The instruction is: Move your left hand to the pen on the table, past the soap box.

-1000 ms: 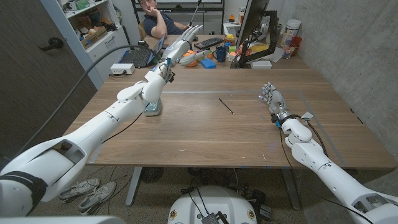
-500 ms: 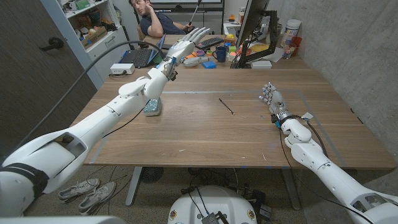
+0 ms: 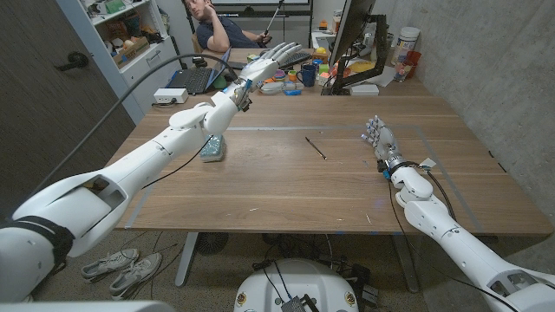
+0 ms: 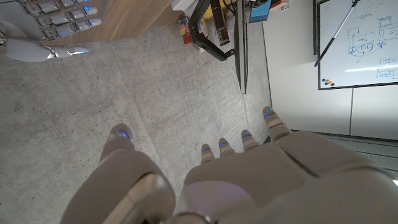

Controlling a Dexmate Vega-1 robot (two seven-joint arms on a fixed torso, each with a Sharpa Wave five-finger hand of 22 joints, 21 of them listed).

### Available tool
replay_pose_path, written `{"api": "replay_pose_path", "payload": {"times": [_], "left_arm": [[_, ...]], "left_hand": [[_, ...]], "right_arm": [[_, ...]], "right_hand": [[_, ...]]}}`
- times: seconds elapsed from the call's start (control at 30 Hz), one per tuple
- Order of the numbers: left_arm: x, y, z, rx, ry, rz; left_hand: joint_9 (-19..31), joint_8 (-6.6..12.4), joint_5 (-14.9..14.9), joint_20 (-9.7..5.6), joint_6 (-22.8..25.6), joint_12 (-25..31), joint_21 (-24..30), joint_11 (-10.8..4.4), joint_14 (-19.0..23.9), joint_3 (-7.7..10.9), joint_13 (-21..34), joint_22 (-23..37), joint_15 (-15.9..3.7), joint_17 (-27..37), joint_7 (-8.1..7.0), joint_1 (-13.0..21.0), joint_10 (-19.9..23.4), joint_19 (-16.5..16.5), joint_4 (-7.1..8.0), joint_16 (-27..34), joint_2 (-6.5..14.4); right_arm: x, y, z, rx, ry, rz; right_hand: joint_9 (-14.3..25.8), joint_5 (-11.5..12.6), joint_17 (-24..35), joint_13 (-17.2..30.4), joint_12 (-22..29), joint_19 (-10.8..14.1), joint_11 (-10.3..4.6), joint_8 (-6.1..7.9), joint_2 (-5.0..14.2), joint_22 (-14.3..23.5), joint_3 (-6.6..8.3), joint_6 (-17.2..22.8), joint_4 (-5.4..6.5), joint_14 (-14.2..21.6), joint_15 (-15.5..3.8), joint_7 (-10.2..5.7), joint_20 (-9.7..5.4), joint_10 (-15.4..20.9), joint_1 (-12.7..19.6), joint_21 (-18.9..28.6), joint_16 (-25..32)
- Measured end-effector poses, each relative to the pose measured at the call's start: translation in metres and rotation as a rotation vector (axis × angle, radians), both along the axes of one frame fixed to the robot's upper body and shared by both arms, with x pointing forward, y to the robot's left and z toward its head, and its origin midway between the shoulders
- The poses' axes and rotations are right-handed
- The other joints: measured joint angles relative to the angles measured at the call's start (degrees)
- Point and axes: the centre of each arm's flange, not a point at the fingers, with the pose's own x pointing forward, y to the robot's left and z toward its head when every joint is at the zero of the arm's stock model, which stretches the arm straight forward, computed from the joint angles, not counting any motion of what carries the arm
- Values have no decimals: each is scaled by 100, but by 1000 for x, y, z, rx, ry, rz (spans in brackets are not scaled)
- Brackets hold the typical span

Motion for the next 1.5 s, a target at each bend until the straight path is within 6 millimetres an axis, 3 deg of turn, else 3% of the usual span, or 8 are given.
{"api": "replay_pose_path", "payload": {"times": [1.0,1.5], "left_arm": [[12,-48,-18,203,131,-40],[17,-64,-29,307,169,3]], "left_hand": [[-1,22,0,-8,0,45,25,40,1,-192,0,0,-42,0,0,120,0,135,0,42,-14],[-1,62,0,-25,0,102,25,40,19,-308,-1,1,-208,-15,0,231,0,201,-7,82,-9]], "right_arm": [[-4,-2,-4,-3,-5,-3],[-5,-5,-4,-2,-10,-2]], "right_hand": [[0,0,-1,30,0,22,0,0,-44,-1,-95,0,0,0,0,0,21,0,-107,-44,0],[0,0,-2,29,0,21,-1,0,-67,-1,-118,-31,23,0,0,31,21,0,-131,-97,-45]]}}
